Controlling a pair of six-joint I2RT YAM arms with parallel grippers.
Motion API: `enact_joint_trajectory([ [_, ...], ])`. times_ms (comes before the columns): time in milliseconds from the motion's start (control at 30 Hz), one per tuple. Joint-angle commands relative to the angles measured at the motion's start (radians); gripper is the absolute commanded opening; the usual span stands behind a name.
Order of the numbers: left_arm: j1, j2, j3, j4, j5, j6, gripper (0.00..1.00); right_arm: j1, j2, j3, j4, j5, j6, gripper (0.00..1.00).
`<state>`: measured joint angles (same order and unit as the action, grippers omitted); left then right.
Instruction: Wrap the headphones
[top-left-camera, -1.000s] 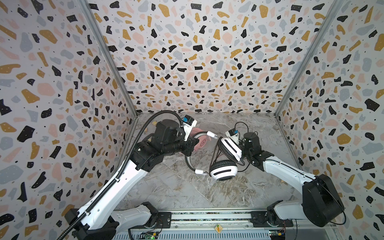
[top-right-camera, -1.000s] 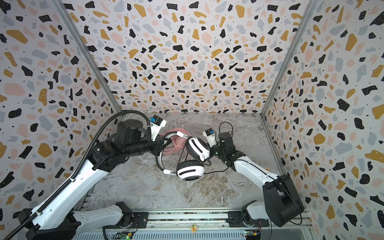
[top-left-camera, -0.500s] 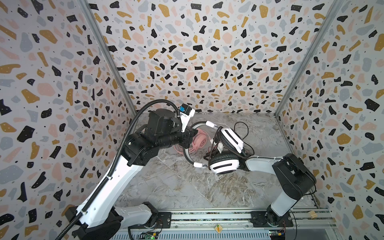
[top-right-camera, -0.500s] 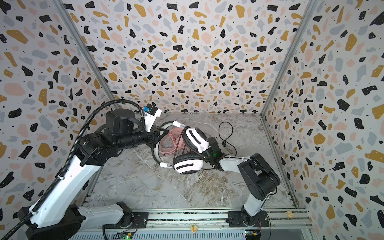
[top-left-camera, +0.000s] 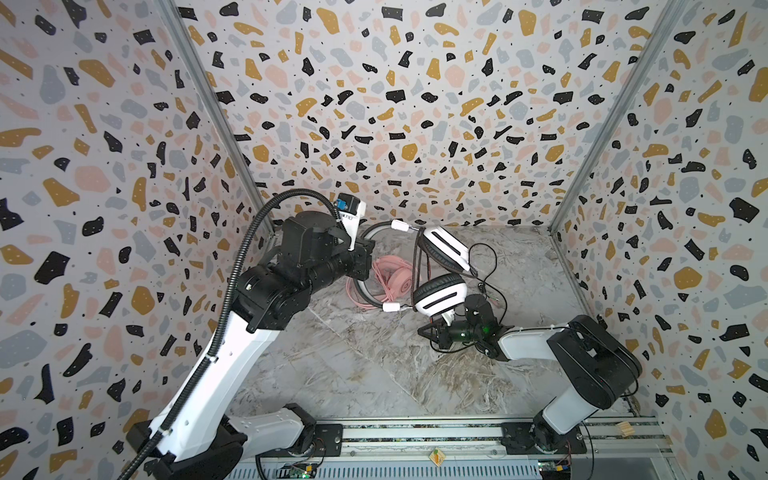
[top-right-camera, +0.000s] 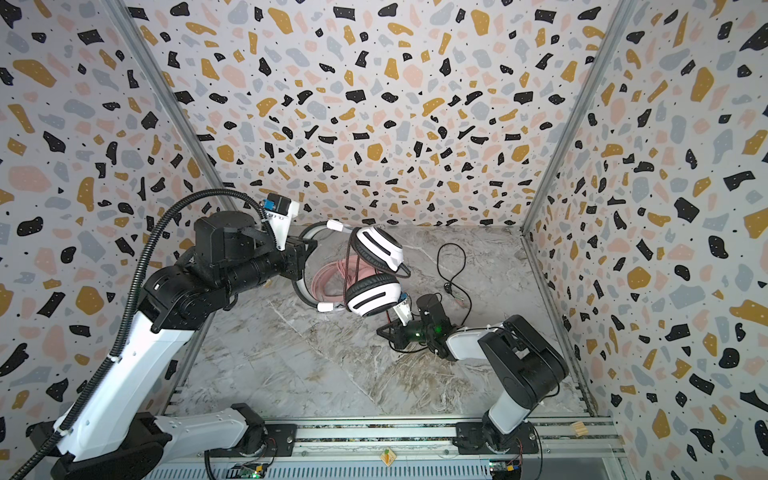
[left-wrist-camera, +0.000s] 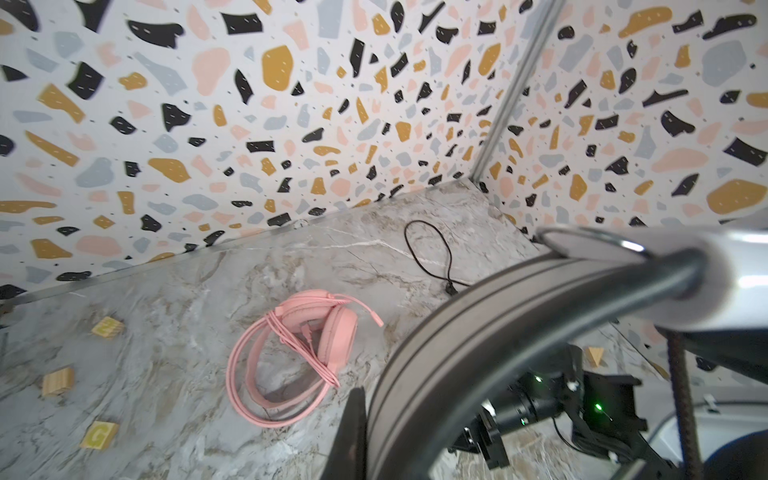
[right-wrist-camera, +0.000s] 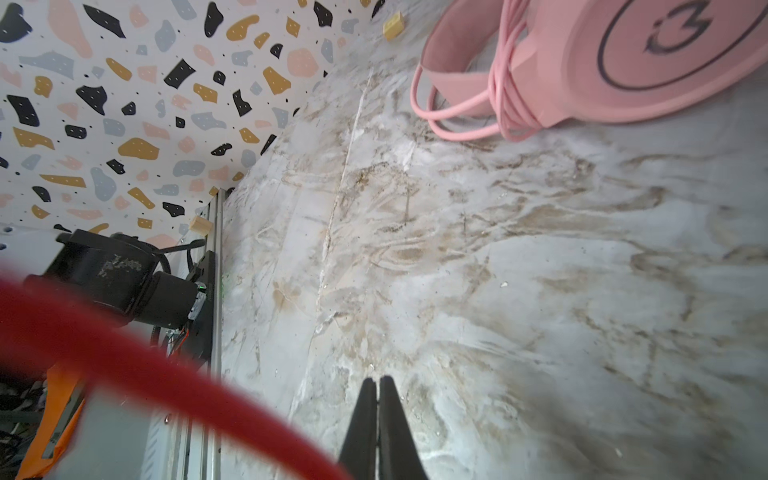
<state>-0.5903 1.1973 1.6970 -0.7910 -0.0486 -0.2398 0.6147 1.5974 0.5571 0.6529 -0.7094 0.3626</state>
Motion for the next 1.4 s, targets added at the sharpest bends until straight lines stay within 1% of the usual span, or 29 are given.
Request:
enact_joint_trajectory([
  [0,0.037,-0.060,-0.042,0.219,-0.173,-0.103,0.00,0.009,-0.084,-0.034,-0.025,0.036,0.008,0.01],
  [33,0.060,-0.068,-0.069,0.249,-0.194,-0.104,0.00,0.015,-0.106,-0.051,-0.039,0.051,0.008,0.00],
  [100,0.113,-0.073,-0.108,0.305,-0.187,-0.119,0.00,0.028,-0.154,-0.086,-0.072,0.088,0.008,0.00],
  [233,0.229,-0.067,-0.193,0.430,-0.132,-0.214,0.00,0.063,-0.270,-0.164,-0.132,0.154,0.018,0.00],
  [300,0.260,-0.059,-0.234,0.496,-0.143,-0.260,0.00,0.094,-0.340,-0.180,-0.203,0.216,0.003,0.00],
  [367,0.265,-0.045,-0.264,0.546,-0.195,-0.286,0.00,0.140,-0.414,-0.178,-0.295,0.290,-0.025,0.00],
  [467,0.268,-0.022,-0.298,0.598,-0.256,-0.312,0.00,0.196,-0.506,-0.155,-0.417,0.372,-0.047,0.00],
  [600,0.268,0.010,-0.350,0.626,-0.413,-0.314,0.00,0.281,-0.620,-0.084,-0.587,0.492,-0.070,0.00],
  [700,0.268,0.034,-0.379,0.618,-0.538,-0.367,0.00,0.343,-0.670,-0.002,-0.706,0.584,-0.095,0.00],
  [767,0.268,0.055,-0.384,0.615,-0.550,-0.372,0.00,0.374,-0.674,0.069,-0.791,0.646,-0.123,0.00],
  [833,0.264,0.081,-0.380,0.598,-0.552,-0.378,0.00,0.385,-0.678,0.135,-0.841,0.667,-0.138,0.00],
  [867,0.260,0.092,-0.378,0.586,-0.556,-0.378,0.00,0.393,-0.679,0.162,-0.858,0.684,-0.147,0.00],
  [933,0.243,0.107,-0.385,0.579,-0.591,-0.345,0.00,0.412,-0.669,0.239,-0.904,0.757,-0.161,0.00],
  [1000,0.214,0.119,-0.399,0.585,-0.671,-0.301,0.00,0.419,-0.653,0.310,-0.945,0.821,-0.165,0.00],
  [1067,0.174,0.126,-0.416,0.591,-0.741,-0.261,0.00,0.419,-0.643,0.369,-0.958,0.841,-0.178,0.00],
  [1167,0.096,0.140,-0.448,0.605,-0.808,-0.199,0.00,0.419,-0.620,0.458,-0.983,0.881,-0.216,0.00],
  [1267,0.024,0.161,-0.462,0.612,-0.800,-0.096,0.00,0.419,-0.591,0.546,-1.028,0.954,-0.277,0.00],
  [1367,-0.048,0.179,-0.467,0.598,-0.806,-0.046,0.00,0.418,-0.570,0.612,-1.051,1.041,-0.337,0.00],
])
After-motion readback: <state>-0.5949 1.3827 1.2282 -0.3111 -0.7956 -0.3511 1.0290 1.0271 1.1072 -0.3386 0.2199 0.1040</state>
